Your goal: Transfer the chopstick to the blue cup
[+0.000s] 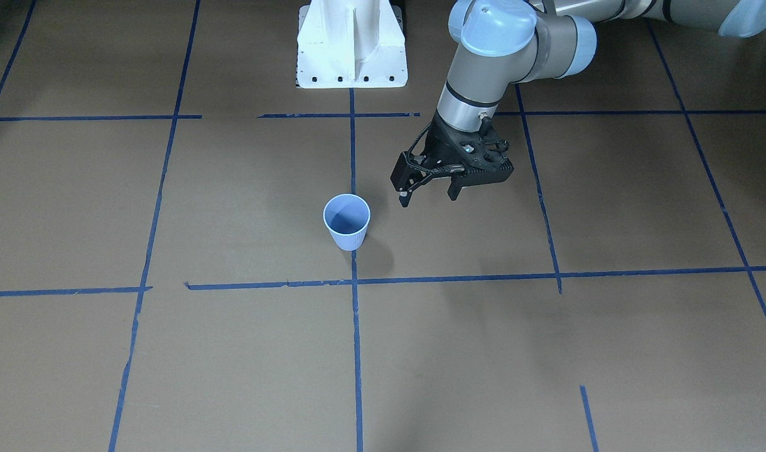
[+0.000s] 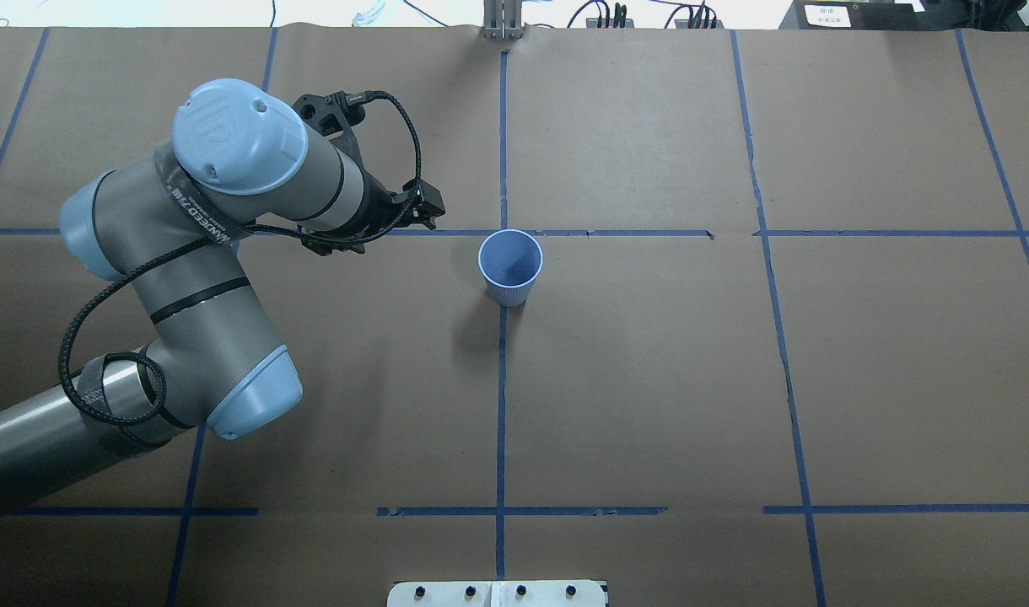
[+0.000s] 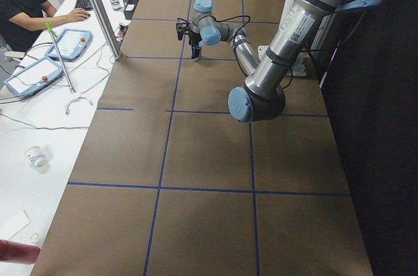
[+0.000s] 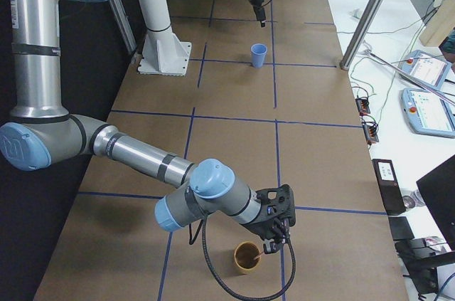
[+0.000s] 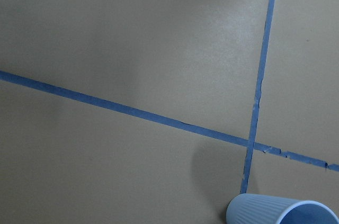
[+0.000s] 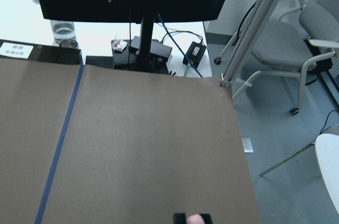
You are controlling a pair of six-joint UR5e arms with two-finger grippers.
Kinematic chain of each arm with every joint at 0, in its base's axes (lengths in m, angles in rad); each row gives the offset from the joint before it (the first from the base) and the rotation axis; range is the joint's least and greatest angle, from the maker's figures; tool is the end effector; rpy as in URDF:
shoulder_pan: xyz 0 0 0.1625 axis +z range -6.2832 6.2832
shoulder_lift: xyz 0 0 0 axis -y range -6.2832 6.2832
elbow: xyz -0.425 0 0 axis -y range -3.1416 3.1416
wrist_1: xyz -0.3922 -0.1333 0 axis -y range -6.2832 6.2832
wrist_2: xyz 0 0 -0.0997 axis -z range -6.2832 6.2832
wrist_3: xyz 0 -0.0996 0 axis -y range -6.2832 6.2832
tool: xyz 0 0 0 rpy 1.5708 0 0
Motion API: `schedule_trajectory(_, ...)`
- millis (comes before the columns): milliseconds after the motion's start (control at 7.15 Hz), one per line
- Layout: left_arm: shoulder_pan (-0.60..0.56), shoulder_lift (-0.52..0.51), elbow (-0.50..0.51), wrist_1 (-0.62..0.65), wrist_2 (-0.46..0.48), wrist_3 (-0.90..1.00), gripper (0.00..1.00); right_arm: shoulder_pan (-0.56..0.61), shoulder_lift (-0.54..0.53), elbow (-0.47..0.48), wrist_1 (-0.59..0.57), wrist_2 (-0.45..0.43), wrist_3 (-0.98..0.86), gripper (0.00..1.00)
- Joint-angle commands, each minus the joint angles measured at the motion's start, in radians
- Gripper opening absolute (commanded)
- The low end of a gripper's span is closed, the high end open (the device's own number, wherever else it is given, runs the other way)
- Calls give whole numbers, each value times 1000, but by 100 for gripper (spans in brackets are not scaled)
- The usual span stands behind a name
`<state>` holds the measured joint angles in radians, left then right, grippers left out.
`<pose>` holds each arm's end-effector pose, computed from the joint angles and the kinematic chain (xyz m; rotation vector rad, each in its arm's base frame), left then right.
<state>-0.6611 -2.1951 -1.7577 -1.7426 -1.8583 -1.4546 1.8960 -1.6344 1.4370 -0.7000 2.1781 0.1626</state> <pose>0.4511 -0.4840 0.1929 0.1262 1.0082 -0.3563 0.2279 -0.4366 0.6653 0.6982 -0.5295 0.2519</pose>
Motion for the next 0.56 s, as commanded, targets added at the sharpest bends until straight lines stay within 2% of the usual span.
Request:
schedule_trajectory(0, 0, 0, 1, -2, -1, 0, 100, 43, 8, 95, -19, 11, 1, 0)
schedule_trajectory(140, 0, 0, 0, -2, -1, -1, 100, 17, 13, 146, -62, 85, 49, 0)
schedule_trajectory(280, -5, 0, 0, -2, -1, -1, 100, -70, 16, 214, -78, 135, 224, 0)
schedule_trajectory(420, -11, 1, -11, -2, -1, 0, 100, -186, 21, 297, -78, 137, 405, 0)
